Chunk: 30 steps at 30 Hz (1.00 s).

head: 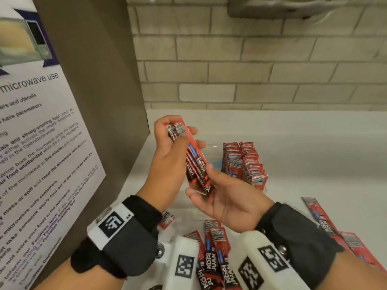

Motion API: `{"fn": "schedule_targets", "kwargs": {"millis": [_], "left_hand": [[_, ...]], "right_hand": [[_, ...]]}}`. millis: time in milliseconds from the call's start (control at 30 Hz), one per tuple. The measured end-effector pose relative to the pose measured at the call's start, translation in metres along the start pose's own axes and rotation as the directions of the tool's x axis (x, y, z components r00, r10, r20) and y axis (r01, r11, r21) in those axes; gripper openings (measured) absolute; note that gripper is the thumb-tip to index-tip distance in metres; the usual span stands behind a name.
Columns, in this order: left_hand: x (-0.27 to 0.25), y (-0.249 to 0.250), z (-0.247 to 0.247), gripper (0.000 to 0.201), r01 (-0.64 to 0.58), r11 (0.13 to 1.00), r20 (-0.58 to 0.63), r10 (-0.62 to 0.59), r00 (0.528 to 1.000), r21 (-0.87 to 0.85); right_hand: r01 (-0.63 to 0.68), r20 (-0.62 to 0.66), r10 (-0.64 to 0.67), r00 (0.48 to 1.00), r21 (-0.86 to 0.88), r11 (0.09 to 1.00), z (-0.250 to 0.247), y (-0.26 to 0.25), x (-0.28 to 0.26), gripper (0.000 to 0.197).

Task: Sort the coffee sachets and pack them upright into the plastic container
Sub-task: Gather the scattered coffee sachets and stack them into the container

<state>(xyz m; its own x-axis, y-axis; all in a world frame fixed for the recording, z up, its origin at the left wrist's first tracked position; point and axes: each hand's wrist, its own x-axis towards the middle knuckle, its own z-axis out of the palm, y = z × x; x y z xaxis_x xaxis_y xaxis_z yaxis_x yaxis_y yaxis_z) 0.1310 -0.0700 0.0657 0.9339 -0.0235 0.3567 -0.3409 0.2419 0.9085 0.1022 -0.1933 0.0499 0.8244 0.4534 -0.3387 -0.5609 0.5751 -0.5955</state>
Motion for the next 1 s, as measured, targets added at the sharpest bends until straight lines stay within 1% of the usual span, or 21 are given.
{"fn": "schedule_targets", "kwargs": {"millis": [67, 133, 200, 267, 333, 400, 433, 467, 500, 533, 567, 600, 667, 700, 733, 767, 833, 900, 933, 967, 1000], "left_hand": [[0.002, -0.004, 0.006, 0.027, -0.001, 0.998, 0.032, -0.001, 0.999, 0.056], [0.002, -0.007, 0.009, 0.029, 0.003, 0.999, 0.090, -0.007, 0.996, 0.051], [0.004, -0.007, 0.010, 0.042, -0.015, 1.000, 0.129, 0.016, 0.992, -0.005], [0.006, -0.007, 0.008, 0.056, -0.058, 0.998, 0.157, 0.059, 0.986, -0.006], [0.010, -0.008, 0.003, 0.061, -0.094, 0.995, 0.211, 0.089, 0.973, 0.016], [0.015, -0.008, -0.004, 0.068, -0.064, 0.998, 0.290, 0.070, 0.954, -0.030], [0.017, -0.008, -0.007, 0.075, -0.040, 0.997, 0.318, 0.061, 0.946, -0.074], [0.019, -0.008, -0.009, 0.082, -0.023, 0.994, 0.328, 0.058, 0.943, -0.111], [0.021, -0.008, -0.011, 0.086, -0.018, 0.990, 0.320, 0.061, 0.946, -0.137], [0.022, -0.007, -0.012, 0.083, -0.019, 0.988, 0.302, 0.066, 0.951, -0.155], [0.023, -0.007, -0.011, 0.074, -0.024, 0.987, 0.281, 0.068, 0.957, -0.159], [0.024, -0.007, -0.011, 0.062, -0.025, 0.989, 0.262, 0.062, 0.963, -0.144], [0.025, -0.010, -0.009, 0.037, -0.021, 0.996, 0.246, 0.041, 0.968, -0.086], [0.025, -0.012, -0.007, 0.030, -0.015, 0.998, 0.248, 0.029, 0.968, -0.057], [0.024, -0.013, -0.006, 0.028, -0.003, 0.999, 0.255, 0.011, 0.967, -0.034], [0.024, -0.015, -0.005, 0.030, 0.016, 1.000, 0.278, -0.009, 0.961, -0.023], [0.024, -0.016, -0.006, 0.042, 0.054, 0.998, 0.357, -0.042, 0.933, -0.023], [0.026, -0.018, -0.009, 0.056, 0.067, 0.998, 0.408, -0.056, 0.911, -0.011], [0.026, -0.018, -0.011, 0.062, 0.082, 0.996, 0.414, -0.068, 0.908, -0.017], [0.027, -0.018, -0.011, 0.066, 0.125, 0.991, 0.406, -0.095, 0.909, -0.048], [0.027, -0.018, -0.010, 0.067, 0.194, 0.975, 0.392, -0.138, 0.910, -0.106]], "right_hand": [[-0.015, 0.028, 0.012, 1.000, 0.126, 0.992, 0.003, -0.004, 0.002, 0.032], [0.011, 0.059, -0.021, 0.998, 0.174, 0.985, 0.005, -0.010, 0.003, 0.030], [0.024, 0.092, -0.038, 0.995, 0.153, 0.988, 0.007, -0.013, 0.002, 0.030], [0.024, 0.106, -0.038, 0.994, 0.130, 0.991, 0.008, -0.015, 0.002, 0.030], [0.026, 0.110, -0.044, 0.993, 0.161, 0.987, 0.007, -0.017, 0.002, 0.032], [0.007, 0.121, -0.033, 0.992, 0.205, 0.979, 0.005, -0.019, 0.003, 0.029], [-0.008, 0.132, -0.021, 0.991, 0.216, 0.976, 0.004, -0.020, 0.004, 0.023], [-0.024, 0.146, -0.009, 0.989, 0.224, 0.974, 0.003, -0.021, 0.004, 0.018], [-0.038, 0.156, 0.002, 0.988, 0.228, 0.973, 0.002, -0.022, 0.005, 0.016], [-0.049, 0.156, 0.013, 0.988, 0.227, 0.973, 0.001, -0.023, 0.005, 0.018], [-0.049, 0.144, 0.018, 0.989, 0.217, 0.975, 0.001, -0.023, 0.006, 0.019], [-0.043, 0.129, 0.017, 0.991, 0.203, 0.978, 0.002, -0.023, 0.006, 0.021], [-0.021, 0.117, -0.003, 0.993, 0.199, 0.980, 0.003, -0.023, 0.009, 0.032], [-0.009, 0.124, -0.018, 0.992, 0.218, 0.976, 0.004, -0.023, 0.010, 0.039], [-0.002, 0.133, -0.031, 0.991, 0.244, 0.970, 0.004, -0.023, 0.012, 0.045], [0.006, 0.135, -0.044, 0.990, 0.265, 0.964, 0.004, -0.022, 0.013, 0.047], [0.028, 0.129, -0.067, 0.989, 0.282, 0.959, 0.002, -0.022, 0.015, 0.042], [0.038, 0.129, -0.070, 0.989, 0.234, 0.972, -0.001, -0.021, 0.014, 0.036], [0.033, 0.128, -0.054, 0.990, 0.162, 0.986, -0.001, -0.019, 0.012, 0.034], [0.023, 0.114, -0.027, 0.993, 0.037, 0.999, -0.001, -0.018, 0.009, 0.033], [0.014, 0.080, -0.004, 0.997, -0.130, 0.991, -0.002, -0.018, 0.007, 0.033]]}}
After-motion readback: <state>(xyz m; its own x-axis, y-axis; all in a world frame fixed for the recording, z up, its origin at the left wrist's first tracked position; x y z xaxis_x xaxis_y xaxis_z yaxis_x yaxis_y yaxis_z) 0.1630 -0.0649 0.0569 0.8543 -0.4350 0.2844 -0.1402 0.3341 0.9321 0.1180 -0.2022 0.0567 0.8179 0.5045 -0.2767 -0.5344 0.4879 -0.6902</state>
